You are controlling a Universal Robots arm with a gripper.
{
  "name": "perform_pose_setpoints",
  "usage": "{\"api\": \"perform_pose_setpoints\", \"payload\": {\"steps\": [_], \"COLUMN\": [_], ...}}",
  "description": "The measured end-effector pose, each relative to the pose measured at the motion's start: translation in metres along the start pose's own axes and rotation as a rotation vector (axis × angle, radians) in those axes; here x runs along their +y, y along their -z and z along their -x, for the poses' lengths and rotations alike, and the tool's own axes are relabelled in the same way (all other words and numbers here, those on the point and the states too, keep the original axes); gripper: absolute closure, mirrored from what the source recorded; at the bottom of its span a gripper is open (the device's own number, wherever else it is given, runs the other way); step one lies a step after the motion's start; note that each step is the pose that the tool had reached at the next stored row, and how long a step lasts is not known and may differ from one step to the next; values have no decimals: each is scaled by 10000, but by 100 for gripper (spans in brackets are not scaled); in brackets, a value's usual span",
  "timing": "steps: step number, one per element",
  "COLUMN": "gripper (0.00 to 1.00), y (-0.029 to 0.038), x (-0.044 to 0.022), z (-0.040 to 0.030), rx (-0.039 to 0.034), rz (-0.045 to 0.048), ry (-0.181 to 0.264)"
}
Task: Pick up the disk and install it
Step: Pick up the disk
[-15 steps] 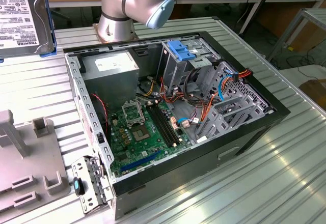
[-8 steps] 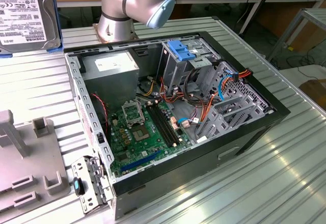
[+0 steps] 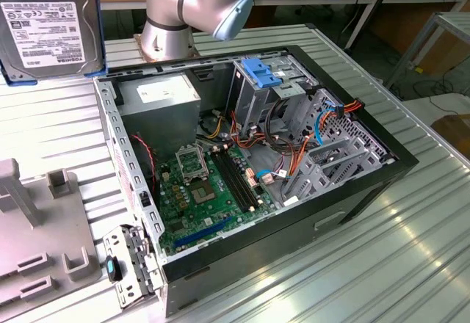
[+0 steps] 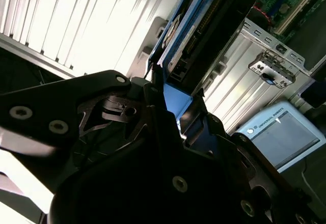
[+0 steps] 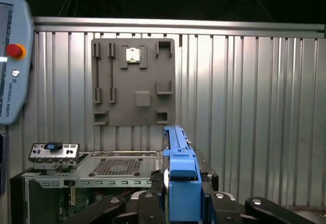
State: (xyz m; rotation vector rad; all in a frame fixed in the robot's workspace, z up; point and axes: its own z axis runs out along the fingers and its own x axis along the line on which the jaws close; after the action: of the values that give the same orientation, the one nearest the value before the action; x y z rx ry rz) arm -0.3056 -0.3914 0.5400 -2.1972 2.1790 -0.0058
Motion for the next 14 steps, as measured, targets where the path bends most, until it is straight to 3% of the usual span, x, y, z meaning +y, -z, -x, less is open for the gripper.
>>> {"api": "perform_pose_setpoints", "payload": {"steps": [2,6,8,11,13,14], "gripper": [63,63,63,63,63,63], "y": [-25,-63,-101,-141,-170,-174], "x": [-174,-404,-628,-840,-1042,-1081], "z": [-18,-21,-24,-26,-28,-29], "rx": [-2,-3,-2,-3,-1,-1], "rz": [5,5,5,4,-17,-46], "ry": [0,0,0,0,1,2]}}
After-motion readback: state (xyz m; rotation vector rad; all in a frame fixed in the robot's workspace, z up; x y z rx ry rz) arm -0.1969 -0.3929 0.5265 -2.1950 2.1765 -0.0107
